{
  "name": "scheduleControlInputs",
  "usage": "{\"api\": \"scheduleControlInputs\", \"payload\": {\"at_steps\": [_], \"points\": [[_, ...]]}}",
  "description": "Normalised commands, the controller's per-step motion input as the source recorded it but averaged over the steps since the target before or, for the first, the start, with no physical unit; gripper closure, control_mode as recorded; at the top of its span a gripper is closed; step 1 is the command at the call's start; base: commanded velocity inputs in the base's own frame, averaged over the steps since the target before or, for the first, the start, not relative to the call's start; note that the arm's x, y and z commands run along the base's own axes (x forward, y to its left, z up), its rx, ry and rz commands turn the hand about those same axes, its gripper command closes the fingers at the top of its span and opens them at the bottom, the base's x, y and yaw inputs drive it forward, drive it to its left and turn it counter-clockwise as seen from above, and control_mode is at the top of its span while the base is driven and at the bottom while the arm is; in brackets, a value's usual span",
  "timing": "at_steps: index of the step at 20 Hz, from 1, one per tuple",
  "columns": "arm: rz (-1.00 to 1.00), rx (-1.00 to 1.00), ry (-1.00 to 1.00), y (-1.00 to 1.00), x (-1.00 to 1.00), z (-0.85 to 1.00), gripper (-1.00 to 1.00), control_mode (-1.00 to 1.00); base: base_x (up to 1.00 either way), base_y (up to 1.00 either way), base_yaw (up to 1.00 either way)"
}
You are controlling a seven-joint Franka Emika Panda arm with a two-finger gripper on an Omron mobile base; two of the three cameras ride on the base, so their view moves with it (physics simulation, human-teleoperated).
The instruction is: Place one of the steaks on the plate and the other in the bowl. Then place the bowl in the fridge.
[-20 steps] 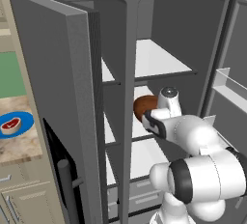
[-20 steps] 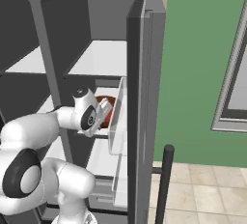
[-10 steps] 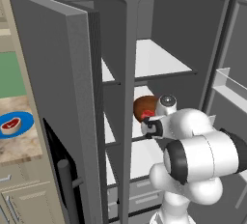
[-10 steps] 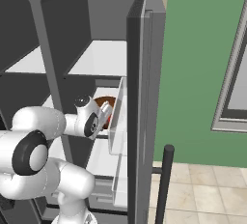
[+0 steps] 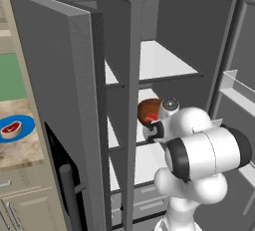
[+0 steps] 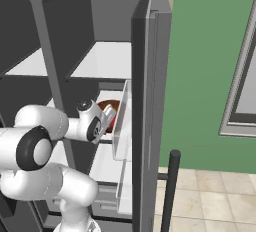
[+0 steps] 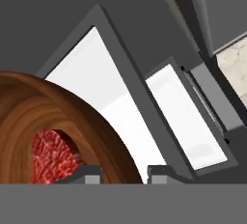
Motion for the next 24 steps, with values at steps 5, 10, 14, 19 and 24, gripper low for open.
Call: {"api": "scheduleControlInputs", "payload": {"at_steps": [5,10,14,19,24], "points": [[0.12,0.00,0.01,0.01,0.45,-0.04,1.00,-1.00,0.00,0.00,0.00],[0.17,0.00,0.00,0.00,0.35,-0.19,1.00,-1.00,0.00,0.00,0.00],[0.13,0.00,0.00,0.05,0.09,-0.04,-1.00,-1.00,0.00,0.00,0.00],[0.06,0.00,0.00,0.00,0.00,0.00,-1.00,-1.00,0.00,0.00,0.00],[0.01,-0.02,0.00,0.00,0.00,0.15,-1.00,-1.00,0.00,0.00,0.00]]}}
